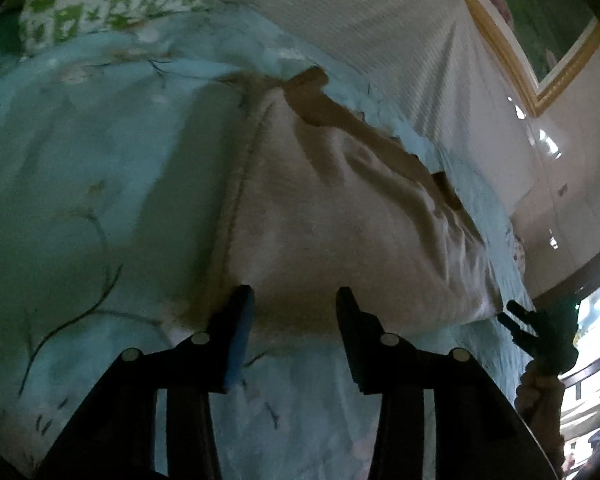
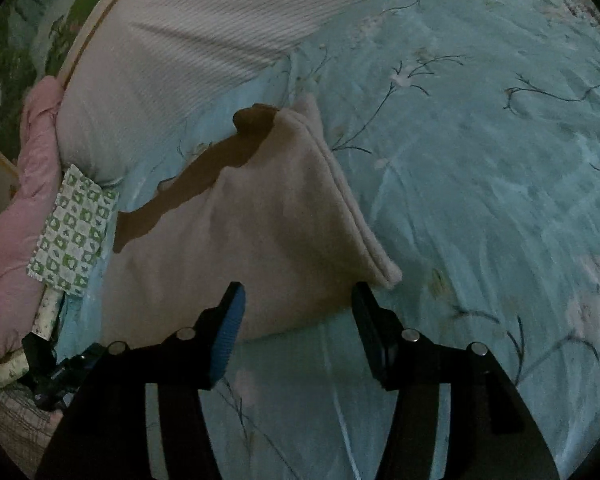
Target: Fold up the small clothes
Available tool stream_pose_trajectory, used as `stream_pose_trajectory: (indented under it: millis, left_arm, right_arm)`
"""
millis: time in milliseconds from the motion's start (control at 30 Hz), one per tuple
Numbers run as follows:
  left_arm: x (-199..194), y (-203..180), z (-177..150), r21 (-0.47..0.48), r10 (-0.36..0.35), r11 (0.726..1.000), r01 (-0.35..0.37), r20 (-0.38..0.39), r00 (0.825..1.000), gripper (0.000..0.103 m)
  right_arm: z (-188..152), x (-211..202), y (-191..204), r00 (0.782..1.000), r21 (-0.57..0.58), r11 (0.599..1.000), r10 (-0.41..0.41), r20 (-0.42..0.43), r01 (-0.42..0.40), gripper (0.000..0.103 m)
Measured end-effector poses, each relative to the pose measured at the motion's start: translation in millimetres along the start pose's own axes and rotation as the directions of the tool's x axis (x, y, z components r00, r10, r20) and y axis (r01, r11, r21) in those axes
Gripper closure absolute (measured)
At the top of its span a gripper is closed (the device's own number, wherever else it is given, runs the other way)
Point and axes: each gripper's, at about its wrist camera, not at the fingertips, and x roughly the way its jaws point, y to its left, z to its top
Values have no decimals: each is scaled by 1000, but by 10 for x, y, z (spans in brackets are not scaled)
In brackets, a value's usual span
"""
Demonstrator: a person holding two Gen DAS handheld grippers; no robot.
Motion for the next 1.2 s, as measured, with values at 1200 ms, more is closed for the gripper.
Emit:
stream_pose_trajectory:
  millis: [1200]
  left_arm:
    - [190, -164, -364, -256, -73, 961, 101, 117, 990, 27]
  right_arm:
    - [-803, -268, 637, 994, -110, 988, 111, -20, -113, 41]
